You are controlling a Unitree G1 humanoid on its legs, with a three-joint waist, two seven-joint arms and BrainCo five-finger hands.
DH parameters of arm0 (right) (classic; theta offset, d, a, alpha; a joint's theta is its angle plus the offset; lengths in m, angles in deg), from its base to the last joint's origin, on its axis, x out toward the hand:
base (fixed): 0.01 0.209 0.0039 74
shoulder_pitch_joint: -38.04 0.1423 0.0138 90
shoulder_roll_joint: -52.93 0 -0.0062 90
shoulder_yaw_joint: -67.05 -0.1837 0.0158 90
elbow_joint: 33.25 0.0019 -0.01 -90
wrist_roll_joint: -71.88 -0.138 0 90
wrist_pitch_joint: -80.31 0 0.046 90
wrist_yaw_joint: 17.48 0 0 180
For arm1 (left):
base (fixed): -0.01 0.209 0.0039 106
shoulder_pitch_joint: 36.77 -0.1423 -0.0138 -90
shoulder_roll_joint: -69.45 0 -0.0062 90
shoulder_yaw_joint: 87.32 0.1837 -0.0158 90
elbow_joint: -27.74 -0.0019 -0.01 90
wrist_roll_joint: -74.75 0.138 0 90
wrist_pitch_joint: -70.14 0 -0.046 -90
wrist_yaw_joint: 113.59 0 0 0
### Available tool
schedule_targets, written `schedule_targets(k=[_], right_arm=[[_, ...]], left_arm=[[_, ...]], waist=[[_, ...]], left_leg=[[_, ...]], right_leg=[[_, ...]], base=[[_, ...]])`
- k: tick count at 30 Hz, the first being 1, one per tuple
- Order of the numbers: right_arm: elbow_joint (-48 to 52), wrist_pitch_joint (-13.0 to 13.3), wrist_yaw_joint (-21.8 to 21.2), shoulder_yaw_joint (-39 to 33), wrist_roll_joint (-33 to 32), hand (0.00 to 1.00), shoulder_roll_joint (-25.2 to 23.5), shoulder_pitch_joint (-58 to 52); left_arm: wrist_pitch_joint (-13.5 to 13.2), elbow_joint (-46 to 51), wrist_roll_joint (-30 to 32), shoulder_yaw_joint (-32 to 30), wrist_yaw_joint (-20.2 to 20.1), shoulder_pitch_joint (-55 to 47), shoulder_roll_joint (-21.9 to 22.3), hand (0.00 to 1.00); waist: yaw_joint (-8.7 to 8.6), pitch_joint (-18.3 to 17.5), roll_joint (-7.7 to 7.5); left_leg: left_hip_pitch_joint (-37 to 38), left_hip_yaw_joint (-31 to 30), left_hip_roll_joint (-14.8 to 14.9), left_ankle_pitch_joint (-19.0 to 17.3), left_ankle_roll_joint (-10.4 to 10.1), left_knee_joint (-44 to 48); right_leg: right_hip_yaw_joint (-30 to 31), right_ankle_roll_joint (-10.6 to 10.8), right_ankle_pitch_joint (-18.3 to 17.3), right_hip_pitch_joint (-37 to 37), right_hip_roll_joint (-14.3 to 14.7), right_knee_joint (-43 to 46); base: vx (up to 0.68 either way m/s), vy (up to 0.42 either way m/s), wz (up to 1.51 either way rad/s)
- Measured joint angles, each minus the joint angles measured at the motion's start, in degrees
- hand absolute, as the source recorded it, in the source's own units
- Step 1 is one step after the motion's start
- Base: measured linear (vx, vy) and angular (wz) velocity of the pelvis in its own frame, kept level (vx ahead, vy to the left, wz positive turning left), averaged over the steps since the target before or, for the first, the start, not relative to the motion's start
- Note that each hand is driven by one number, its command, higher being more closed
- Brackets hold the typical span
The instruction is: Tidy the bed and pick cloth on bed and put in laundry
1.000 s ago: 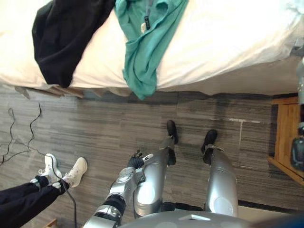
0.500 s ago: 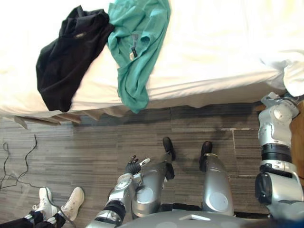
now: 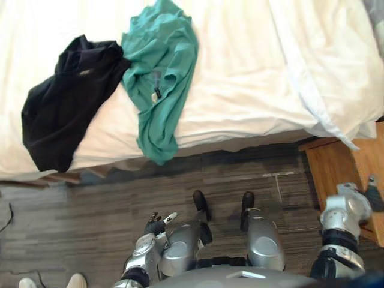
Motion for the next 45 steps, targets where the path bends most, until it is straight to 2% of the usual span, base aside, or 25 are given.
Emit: schedule_targets(k=[1, 2, 5, 6, 8, 10, 11, 13, 14, 16, 19, 21, 24, 28, 32, 35, 36, 40, 45], right_arm=[[0.5, 0.0, -0.1, -0.1, 0.1, 0.0, 0.1, -0.3], [1.5, 0.0, -0.5, -0.5, 0.1, 1.0, 0.1, -0.5], [4.8, -0.3, -3.6, -0.6, 0.4, 1.0, 0.9, -0.3], [6.7, -0.7, -7.4, -0.5, 2.0, 1.0, 1.8, -0.2], [7.9, -1.5, -10.7, -0.3, 2.9, 1.0, 3.3, 0.2], [8.5, -2.5, -17.7, 0.7, 3.4, 1.0, 7.8, 3.2], [8.5, -2.8, -19.0, 1.1, 3.3, 1.0, 8.8, 3.9], [7.7, -3.4, -26.5, 4.2, -1.6, 1.0, 15.5, 9.9], [7.2, -3.8, -28.0, 4.9, -3.3, 1.0, 16.9, 11.3], [2.1, -5.2, -35.0, 9.1, -11.8, 1.0, 24.2, 20.3], [-1.2, -6.3, -39.7, 13.2, -17.7, 1.0, 28.3, 28.3], [-2.4, -7.1, -43.6, 17.7, -23.7, 1.0, 31.6, 35.3], [-2.5, -8.2, -46.7, 20.5, -30.9, 1.0, 32.3, 39.0], [1.8, -8.4, -47.3, 22.5, -37.1, 1.0, 32.3, 40.4], [8.7, -7.3, -45.7, 23.2, -39.4, 1.0, 32.0, 43.1], [12.6, -4.9, -43.9, 23.4, -40.2, 1.0, 31.4, 44.9], [14.4, -3.5, -43.3, 23.4, -40.6, 1.0, 31.4, 44.8], [15.3, 1.2, -41.6, 23.0, -43.1, 1.0, 29.4, 44.7], [13.4, 4.5, -42.9, 20.2, -47.6, 1.0, 28.8, 43.1]], left_arm=[[0.3, 0.1, 0.0, -0.1, 0.0, 0.0, -0.1, 0.0], [0.6, 0.3, 0.0, -0.1, 0.0, 0.0, -0.2, 0.0], [1.1, 1.0, 0.0, -0.6, 0.0, -0.5, -0.2, 0.0], [2.0, 2.3, 0.1, -0.7, 0.0, -1.0, -0.3, 0.0], [2.8, 2.5, 0.3, -0.7, 0.0, -1.1, -0.6, 0.0], [4.5, 3.8, 1.1, -0.7, 0.0, -1.3, -1.1, 0.0], [4.7, 4.2, 1.1, -0.7, 0.0, -1.5, -1.1, 0.0], [5.6, 5.0, 1.1, -0.7, -0.1, -1.6, -1.4, 0.0], [5.7, 5.0, 1.1, -0.7, -0.1, -1.6, -1.5, 0.0], [6.0, 5.6, 1.1, -0.5, -0.3, -1.6, -1.8, 0.0], [5.9, 5.8, 1.1, -0.2, -0.5, -1.4, -1.8, 0.0], [5.8, 5.6, 1.0, 0.7, -1.0, -1.0, -1.7, 0.0], [5.9, 5.3, 1.0, 0.9, -1.4, -0.8, -1.5, 0.0], [5.9, 5.5, 0.4, 1.3, -1.3, 0.4, -1.0, 0.0], [6.8, 7.1, -0.2, 1.3, -1.3, 2.0, 0.0, 0.0], [6.8, 8.7, -1.8, 2.1, -1.4, 3.1, 1.5, 0.0], [6.6, 9.3, -2.1, 3.0, -1.6, 3.9, 1.8, 0.0], [5.9, 9.7, -5.1, 3.0, -1.7, 5.0, 1.9, 0.0], [4.0, 10.2, -6.4, 3.0, -2.4, 4.9, 2.4, 0.0]], waist=[[0.04, 0.0, -0.17], [0.1, 0.0, -0.28], [0.05, -0.2, -0.37], [0.17, -0.2, -0.43], [0.22, -0.2, -0.47], [0.31, -0.2, -0.56], [0.3, -0.2, -0.56], [0.21, -0.2, -0.47], [0.19, -0.2, -0.41], [0.21, -0.2, -0.04], [0.59, -0.2, 0.82], [1.52, 0.0, 2.95], [2.97, 0.4, 4.75], [4.07, 0.6, 5.69], [4.47, 0.9, 6.79], [4.62, 1.0, 7.12], [4.2, 1.1, 7.58], [3.95, 1.1, 7.65], [4.65, 1.1, 7.68]], left_leg=[[0.4, 0.0, 0.1, -0.2, 0.0, 0.0], [0.5, 0.0, 0.2, -0.3, -0.1, -0.1], [0.5, -0.1, 0.2, -0.6, -0.1, -0.3], [0.5, -0.1, 0.1, -0.7, 0.1, -0.2], [0.5, -0.3, 0.1, -0.5, 0.4, -0.1], [0.3, -0.5, 0.0, -0.5, 0.4, 0.1], [0.1, -0.6, 0.0, -0.5, 0.4, 0.2], [-2.1, -1.0, 0.2, -1.1, 0.6, 2.3], [-2.6, -1.0, 0.2, -1.2, 0.6, 2.7], [-5.2, -2.0, 0.4, -1.3, 0.7, 4.6], [-7.9, -2.1, 0.4, -1.4, 0.9, 6.7], [-11.0, -2.2, 0.4, -1.8, 1.4, 8.5], [-14.1, -2.4, 0.3, -1.9, 1.5, 10.2], [-19.9, -2.4, -0.2, -1.5, 2.0, 12.3], [-25.4, -1.5, -0.4, -1.1, 2.0, 14.4], [-28.7, 1.1, -0.3, -1.2, 1.7, 14.8], [-30.2, 4.0, 0.5, -1.0, 1.8, 14.8], [-35.1, 7.2, 0.9, 0.6, 3.0, 14.8], [-37.9, 8.7, 0.9, 0.8, 3.4, 15.3]], right_leg=[[-0.1, 0.0, 0.0, 0.5, 0.1, -0.2], [-0.1, 0.0, 0.0, 0.7, 0.2, -0.4], [-0.2, 0.2, 0.2, 1.0, 0.3, -0.9], [-0.3, 0.2, 0.2, 1.1, 0.2, -1.1], [-0.4, 0.2, 0.2, 1.3, 0.2, -1.2], [-0.6, 0.2, 0.3, 1.3, 0.2, -1.3], [-0.7, 0.2, 0.3, 1.3, 0.1, -1.3], [-0.9, 0.2, 0.3, 0.0, -0.1, -1.1], [-1.0, 0.2, 0.3, -0.3, -0.1, -1.0], [-1.7, 0.2, 0.3, -2.2, -0.5, -0.1], [-1.8, 0.1, 0.2, -4.3, -0.8, 1.0], [-1.6, 0.0, 0.1, -7.4, -1.3, 2.7], [-1.6, -0.7, -0.6, -11.1, -2.2, 5.8], [-1.6, -1.4, -2.8, -18.3, -4.2, 12.2], [-0.8, -2.2, -4.0, -25.6, -5.7, 17.3], [0.2, -2.7, -4.5, -30.6, -6.8, 20.2], [0.1, -2.8, -4.6, -32.6, -7.3, 21.0], [1.4, -3.0, -4.6, -39.5, -7.7, 22.8], [2.7, -3.0, -4.5, -43.7, -7.9, 24.0]], base=[[0.0, 0.0, 0.0], [0.0, 0.0, 0.0], [0.01, 0.002, 0.01], [0.03, 0.005, 0.04], [0.04, 0.006, 0.06], [0.04, 0.005, 0.06], [0.02, 0.001, 0.06], [0.01, -0.007, 0.09], [0.01, -0.022, 0.14], [0.01, -0.025, 0.22], [-0.02, -0.02, 0.14], [-0.05, -0.005, 0.05], [-0.05, -0.001, 0.08], [-0.07, -0.03, 0.19], [-0.06, -0.043, 0.09], [-0.06, -0.041, 0.07], [-0.03, -0.053, 0.25], [-0.05, -0.038, 0.1], [0.0, -0.003, -0.01]])
